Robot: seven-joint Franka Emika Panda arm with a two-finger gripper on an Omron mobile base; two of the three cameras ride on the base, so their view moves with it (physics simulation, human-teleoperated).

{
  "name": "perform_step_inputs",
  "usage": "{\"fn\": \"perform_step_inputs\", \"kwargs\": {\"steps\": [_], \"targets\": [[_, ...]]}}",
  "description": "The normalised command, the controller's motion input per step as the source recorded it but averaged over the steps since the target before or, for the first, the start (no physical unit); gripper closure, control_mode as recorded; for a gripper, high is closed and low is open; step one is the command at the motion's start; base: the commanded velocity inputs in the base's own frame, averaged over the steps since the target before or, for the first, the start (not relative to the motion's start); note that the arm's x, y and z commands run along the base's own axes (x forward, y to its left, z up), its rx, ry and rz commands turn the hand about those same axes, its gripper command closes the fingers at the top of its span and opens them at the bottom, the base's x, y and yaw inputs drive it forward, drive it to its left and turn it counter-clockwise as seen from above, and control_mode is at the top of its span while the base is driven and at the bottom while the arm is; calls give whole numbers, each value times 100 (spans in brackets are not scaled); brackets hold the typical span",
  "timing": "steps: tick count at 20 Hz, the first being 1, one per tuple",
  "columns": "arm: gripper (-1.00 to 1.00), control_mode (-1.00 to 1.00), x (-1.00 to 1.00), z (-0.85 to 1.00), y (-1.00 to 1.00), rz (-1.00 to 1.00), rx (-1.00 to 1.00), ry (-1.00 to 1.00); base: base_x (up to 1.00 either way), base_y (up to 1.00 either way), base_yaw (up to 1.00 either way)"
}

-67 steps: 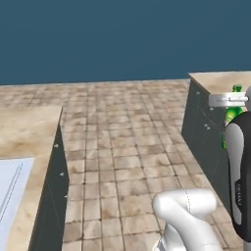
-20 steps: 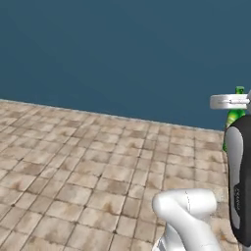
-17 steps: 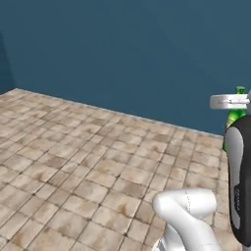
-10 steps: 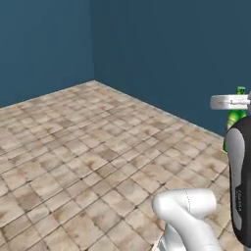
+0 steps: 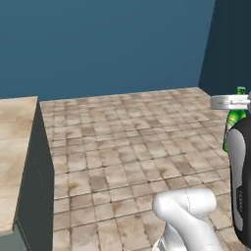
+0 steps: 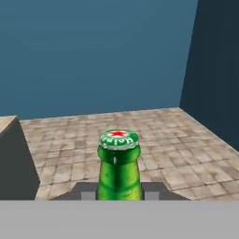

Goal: Get the candle and the beer from the cabinet and move them to the dining counter.

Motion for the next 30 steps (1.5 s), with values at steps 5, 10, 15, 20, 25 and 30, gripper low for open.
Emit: {"fn": "perform_step_inputs", "kwargs": {"steps": [5, 10, 15, 20, 25, 30], "targets": [[100, 100, 0, 0, 0, 0, 0, 0, 89, -61, 43], [100, 100, 0, 0, 0, 0, 0, 0, 92, -68, 27], [100, 100, 0, 0, 0, 0, 0, 0, 91, -70, 19], [100, 100, 0, 0, 0, 0, 0, 0, 96, -54, 16], [100, 100, 0, 0, 0, 0, 0, 0, 98, -38, 21], [100, 100, 0, 0, 0, 0, 0, 0, 100, -40, 39]]}}
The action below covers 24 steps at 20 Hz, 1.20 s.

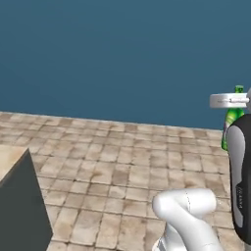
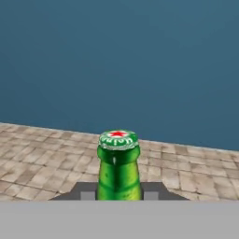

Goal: Get the candle and the beer from the cabinet and move them to the dining counter.

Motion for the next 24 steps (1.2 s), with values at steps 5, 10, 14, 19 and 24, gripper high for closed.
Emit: {"fn": "perform_step_inputs", "kwargs": {"steps": [5, 10, 14, 19, 24], "targets": [[100, 100, 0, 0, 0, 0, 0, 0, 100, -33, 53], [100, 100, 0, 0, 0, 0, 0, 0, 100, -43, 48], [100, 100, 0, 0, 0, 0, 0, 0, 87, -64, 47], [100, 100, 0, 0, 0, 0, 0, 0, 98, -51, 47], [100, 100, 0, 0, 0, 0, 0, 0, 100, -48, 48]]}}
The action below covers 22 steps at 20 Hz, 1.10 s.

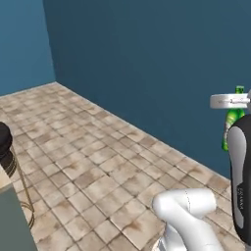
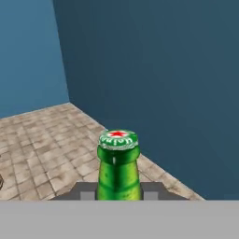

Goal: Get the candle and the beer from the cabinet and move them to the dining counter.

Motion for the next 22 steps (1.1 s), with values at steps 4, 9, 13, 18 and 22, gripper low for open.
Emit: {"fn": "perform_step_inputs", "kwargs": {"steps": [4, 9, 13, 18, 22], "targets": [[100, 100, 0, 0, 0, 0, 0, 0, 100, -46, 50], [100, 100, 0, 0, 0, 0, 0, 0, 99, -39, 54], [100, 100, 0, 0, 0, 0, 0, 0, 93, -47, 56], [100, 100, 0, 0, 0, 0, 0, 0, 92, -47, 57], [100, 100, 0, 0, 0, 0, 0, 0, 84, -51, 55]]}}
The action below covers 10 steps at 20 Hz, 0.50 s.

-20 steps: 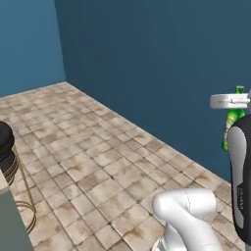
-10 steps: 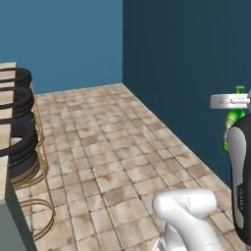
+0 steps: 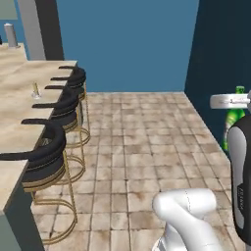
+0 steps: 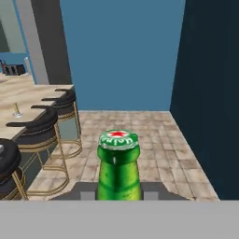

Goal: Get the candle and the beer from the cabinet and move them to the dining counter.

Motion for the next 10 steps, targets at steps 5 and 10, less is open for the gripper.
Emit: {"fn": "perform_step_inputs", "kwargs": {"steps": [5, 10], "targets": [[100, 100, 0, 0, 0, 0, 0, 0, 83, -51, 48], [100, 100, 0, 0, 0, 0, 0, 0, 95, -56, 42]]}}
